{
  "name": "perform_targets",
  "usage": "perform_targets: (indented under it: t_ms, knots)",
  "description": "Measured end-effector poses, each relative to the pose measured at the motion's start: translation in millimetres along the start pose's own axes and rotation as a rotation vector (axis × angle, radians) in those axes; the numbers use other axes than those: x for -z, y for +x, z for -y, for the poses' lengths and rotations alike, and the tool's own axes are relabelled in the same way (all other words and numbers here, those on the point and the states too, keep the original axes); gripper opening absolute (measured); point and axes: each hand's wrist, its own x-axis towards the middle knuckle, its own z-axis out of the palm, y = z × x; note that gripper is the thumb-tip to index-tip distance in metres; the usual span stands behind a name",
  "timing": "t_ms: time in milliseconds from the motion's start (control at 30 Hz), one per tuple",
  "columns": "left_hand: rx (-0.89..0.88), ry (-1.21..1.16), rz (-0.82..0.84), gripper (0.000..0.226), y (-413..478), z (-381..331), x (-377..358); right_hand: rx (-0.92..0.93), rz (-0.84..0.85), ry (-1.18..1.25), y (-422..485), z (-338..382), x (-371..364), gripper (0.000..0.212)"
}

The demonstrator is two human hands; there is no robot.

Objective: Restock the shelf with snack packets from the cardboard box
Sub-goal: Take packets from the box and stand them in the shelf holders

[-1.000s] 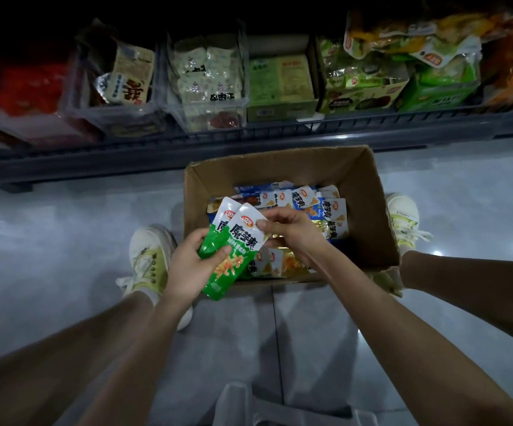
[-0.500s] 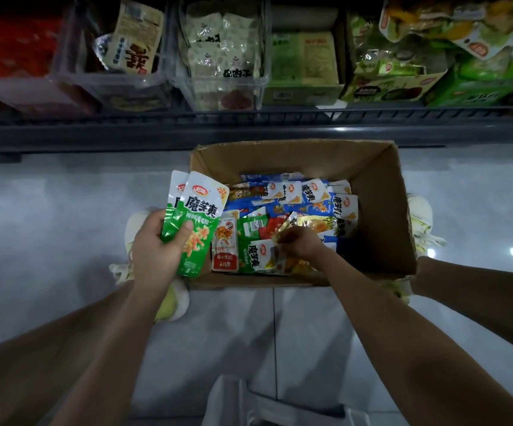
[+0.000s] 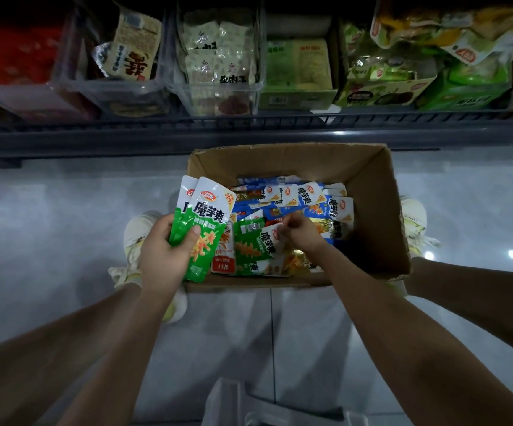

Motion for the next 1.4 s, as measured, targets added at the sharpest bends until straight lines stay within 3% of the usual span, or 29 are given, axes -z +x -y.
perform_targets:
  t_ms: [67,367,500,633,700,867,900,1000,1067,1133,1233,1333,1400]
  knots:
    - [-0.015,0.017,0.02,0.022,-3,-7,-1,0.026,0.03,0.13,-13,10,11,0.024]
    - [-0.086,0.021,0.03,0.026,-40,-50,8,0.179,0.027,0.258,-80,53,77,0.019]
    - [-0.112,0.009,0.068,0.014,-58,-83,16,0.271,0.181,0.323,-131,90,101,0.023]
    - [-0.153,-0.073,0.181,0.02,-77,-127,21,0.367,0.319,0.349,-177,130,110,0.023]
    - [-0.17,-0.113,0.229,0.021,-84,-149,21,0.435,0.285,0.287,-192,150,111,0.022]
    - [-0.228,-0.255,0.28,0.01,-104,-207,27,0.6,-0.002,0.198,-220,192,117,0.015]
    - [-0.244,-0.282,0.281,0.014,-109,-217,27,0.632,-0.036,0.214,-225,200,120,0.016]
    - [-0.313,-0.322,0.276,0.056,-114,-240,29,0.703,-0.138,0.266,-240,222,132,0.015]
    - [-0.312,-0.383,0.276,0.04,-112,-256,28,0.726,-0.179,0.307,-250,236,141,0.006]
    - [-0.32,-0.447,0.267,0.019,-110,-272,26,0.691,-0.199,0.358,-257,246,153,0.019]
    - [-0.338,-0.503,0.234,0.015,-107,-298,21,0.59,-0.095,0.404,-268,254,169,0.046]
    - [-0.33,-0.525,0.235,0.013,-103,-322,15,0.568,-0.005,0.421,-273,257,178,0.043]
    - [-0.339,-0.529,0.246,0.013,-101,-336,8,0.596,-0.044,0.455,-272,259,183,0.039]
